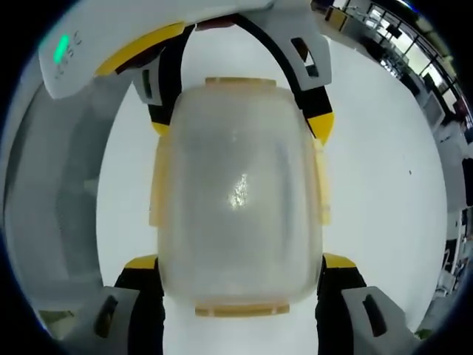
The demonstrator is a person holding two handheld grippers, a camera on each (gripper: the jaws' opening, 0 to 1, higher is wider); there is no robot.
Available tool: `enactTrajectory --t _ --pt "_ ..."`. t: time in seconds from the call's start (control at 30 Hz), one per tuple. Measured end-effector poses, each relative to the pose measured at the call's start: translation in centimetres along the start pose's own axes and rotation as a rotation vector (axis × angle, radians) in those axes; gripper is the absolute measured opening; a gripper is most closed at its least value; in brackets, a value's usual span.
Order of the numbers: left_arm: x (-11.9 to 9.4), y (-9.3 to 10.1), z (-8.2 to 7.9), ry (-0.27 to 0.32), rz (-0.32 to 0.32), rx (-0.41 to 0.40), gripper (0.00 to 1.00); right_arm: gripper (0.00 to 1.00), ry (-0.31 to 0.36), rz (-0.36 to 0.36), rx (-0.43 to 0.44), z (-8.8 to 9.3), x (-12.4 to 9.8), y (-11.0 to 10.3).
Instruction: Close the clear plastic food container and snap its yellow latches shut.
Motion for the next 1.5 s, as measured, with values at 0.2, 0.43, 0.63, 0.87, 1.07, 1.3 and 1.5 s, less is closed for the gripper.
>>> enactTrajectory --t 0.2,0.43,0.63,0.87,1.07,1.3,1.5 --pt "-0.3 0.3 1.0 -0.004 -0.001 -0.002 0.95 0.85 0.001 -0.001 -0.005 -0.9 0.2 -0.2" --pt "-0.6 0.6 2.3 -0.015 -0.008 -0.008 0.95 0.85 -0.008 0.002 -0.014 -2.2 0.6 -0.2" --pt "-0.9 0.9 3.5 -0.021 -0.011 -0.011 0.95 0.85 -0.005 0.002 -0.018 -3.5 0.9 -0.3" --pt "-1.2 1.0 4.6 -0.034 -0.014 -0.011 0.95 0.85 -0.014 0.003 -0.016 -4.6 1.2 -0.4" --pt "-1.6 1.3 5.6 -0.043 -0.014 -0.007 0.95 0.85 -0.009 0.004 -0.01 -5.7 1.4 -0.6" --pt "-1.8 1.7 6.7 -0.048 -0.017 -0.024 0.95 0.85 -0.004 0.003 -0.01 -6.9 1.7 -0.8" --pt "-1.9 1.7 6.9 -0.048 -0.018 -0.029 0.95 0.85 -0.01 0.002 -0.012 -7.1 1.8 -0.8"
Point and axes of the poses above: the point that each gripper's makers call its tool centre point, and the gripper's own axes: x roughly forward along the fingers, y roughly to its right, z roughly out of its underside, the point moved 2 cm from there along -x, roughly backward along the fingers
